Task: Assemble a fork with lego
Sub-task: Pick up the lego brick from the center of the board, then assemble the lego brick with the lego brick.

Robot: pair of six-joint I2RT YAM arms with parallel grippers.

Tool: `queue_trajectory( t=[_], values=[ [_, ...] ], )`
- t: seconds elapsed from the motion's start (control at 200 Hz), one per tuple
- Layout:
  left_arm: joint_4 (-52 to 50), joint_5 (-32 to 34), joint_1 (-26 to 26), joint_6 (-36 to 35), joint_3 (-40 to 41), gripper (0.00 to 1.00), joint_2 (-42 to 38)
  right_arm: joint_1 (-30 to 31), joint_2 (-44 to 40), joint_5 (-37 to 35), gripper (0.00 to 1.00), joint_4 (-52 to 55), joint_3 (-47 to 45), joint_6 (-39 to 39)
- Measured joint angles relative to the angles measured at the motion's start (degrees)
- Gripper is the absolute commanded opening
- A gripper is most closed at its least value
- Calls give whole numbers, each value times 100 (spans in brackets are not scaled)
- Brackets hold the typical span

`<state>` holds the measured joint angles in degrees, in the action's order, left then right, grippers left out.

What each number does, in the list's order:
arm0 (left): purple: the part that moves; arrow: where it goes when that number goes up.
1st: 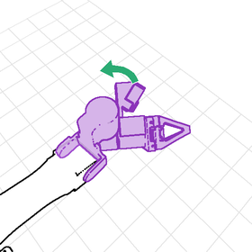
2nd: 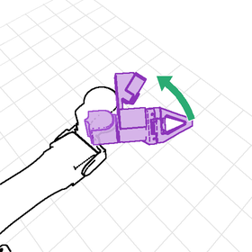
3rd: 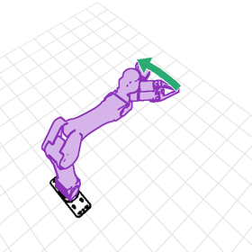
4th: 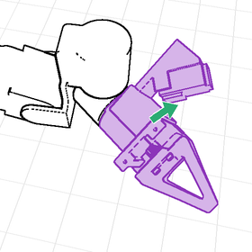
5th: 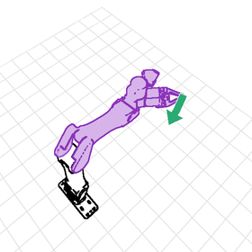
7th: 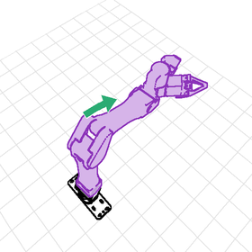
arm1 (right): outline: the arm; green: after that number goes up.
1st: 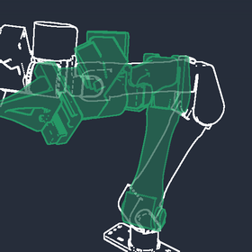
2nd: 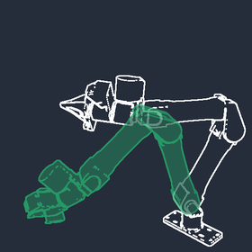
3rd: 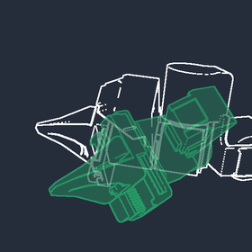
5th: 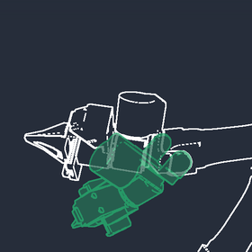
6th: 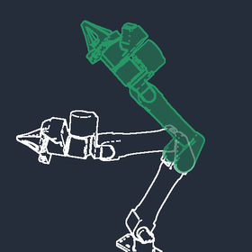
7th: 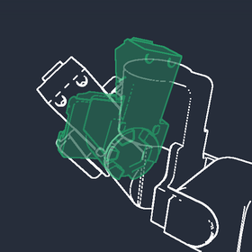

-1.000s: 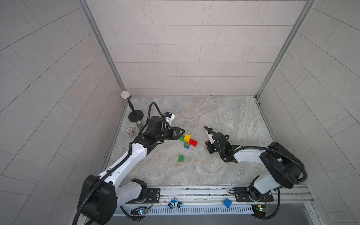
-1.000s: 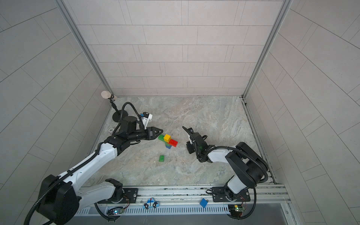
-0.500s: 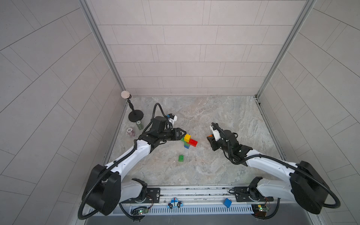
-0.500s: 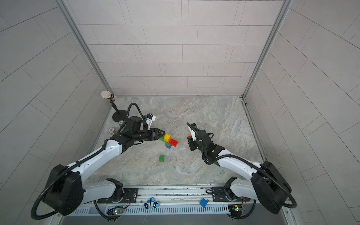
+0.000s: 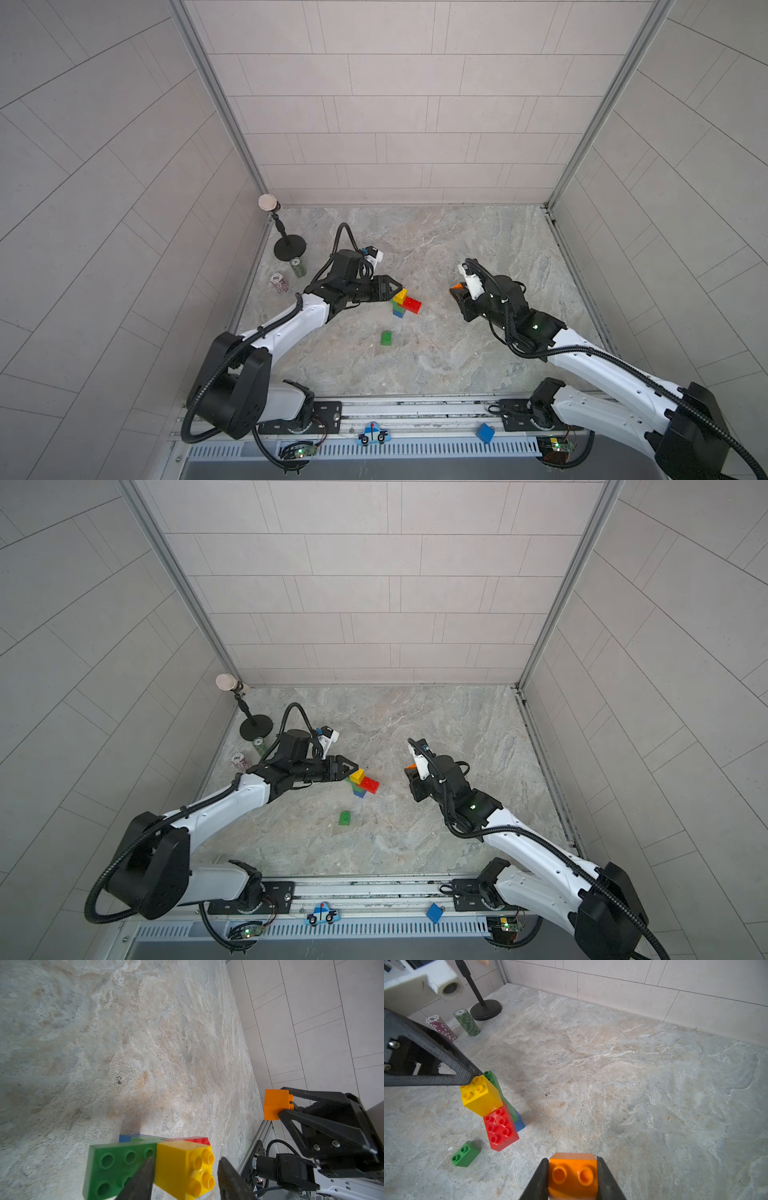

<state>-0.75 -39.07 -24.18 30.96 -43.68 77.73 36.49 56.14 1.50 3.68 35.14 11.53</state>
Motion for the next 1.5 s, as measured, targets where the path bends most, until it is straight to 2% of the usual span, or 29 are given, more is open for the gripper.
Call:
queue_trajectory(
  t=[0.495, 1.176, 1.331, 1.501],
  values=[
    [-24, -127, 0, 157, 0, 52, 7, 0, 15, 133, 0, 90, 0, -66],
    [-162, -205, 28, 68, -15, 46, 107, 0, 50, 909, 0, -90, 337, -291],
    [-173, -214, 28, 37, -24, 45, 109, 17, 28, 1040, 0, -632, 321, -634],
    [-175, -216, 28, 9, -28, 43, 107, 33, 428, 1362, 0, 22, 1156, -1163]
  ],
)
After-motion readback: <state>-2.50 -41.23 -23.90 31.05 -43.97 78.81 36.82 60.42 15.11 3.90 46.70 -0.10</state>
